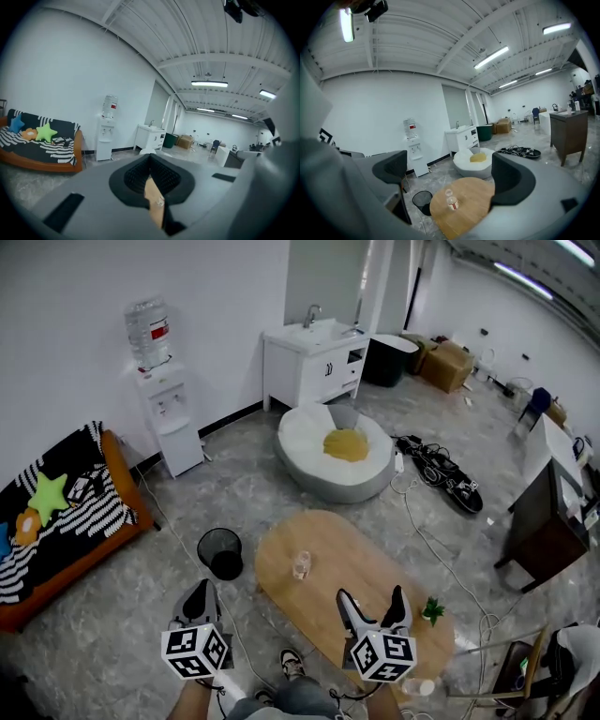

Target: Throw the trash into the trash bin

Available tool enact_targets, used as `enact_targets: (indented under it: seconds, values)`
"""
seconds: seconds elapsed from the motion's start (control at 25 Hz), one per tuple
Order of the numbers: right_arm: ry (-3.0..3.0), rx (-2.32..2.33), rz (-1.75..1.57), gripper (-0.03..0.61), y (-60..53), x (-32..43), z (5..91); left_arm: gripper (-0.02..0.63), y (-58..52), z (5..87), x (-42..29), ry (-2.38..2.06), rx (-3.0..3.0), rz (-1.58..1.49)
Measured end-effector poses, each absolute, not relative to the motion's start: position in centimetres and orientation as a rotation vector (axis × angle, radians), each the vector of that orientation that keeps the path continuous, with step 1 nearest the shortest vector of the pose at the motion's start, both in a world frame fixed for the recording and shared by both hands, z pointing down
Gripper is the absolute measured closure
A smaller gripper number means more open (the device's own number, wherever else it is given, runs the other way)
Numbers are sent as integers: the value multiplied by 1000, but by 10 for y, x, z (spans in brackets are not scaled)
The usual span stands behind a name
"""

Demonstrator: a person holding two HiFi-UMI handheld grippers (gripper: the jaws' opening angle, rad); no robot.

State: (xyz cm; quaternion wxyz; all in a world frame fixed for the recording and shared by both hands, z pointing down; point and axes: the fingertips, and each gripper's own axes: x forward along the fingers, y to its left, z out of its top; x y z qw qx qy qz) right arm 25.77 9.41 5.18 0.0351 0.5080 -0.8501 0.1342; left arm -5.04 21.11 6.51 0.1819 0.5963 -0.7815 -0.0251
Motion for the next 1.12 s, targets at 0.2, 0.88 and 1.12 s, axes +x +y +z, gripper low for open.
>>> enact_targets:
  seconds: [0.2,0.88,1.12]
  values:
    - [-2594,1528,432,12,64,250,66,623,191,80,-60,-2211,1634,-64]
    - [-2616,1164,493,12,-13,143,224,623,156,240,-81,-2177,1452,57]
    - [-2552,1102,518,12,-25,126,316,623,147,319,-80,-2144,1417,59]
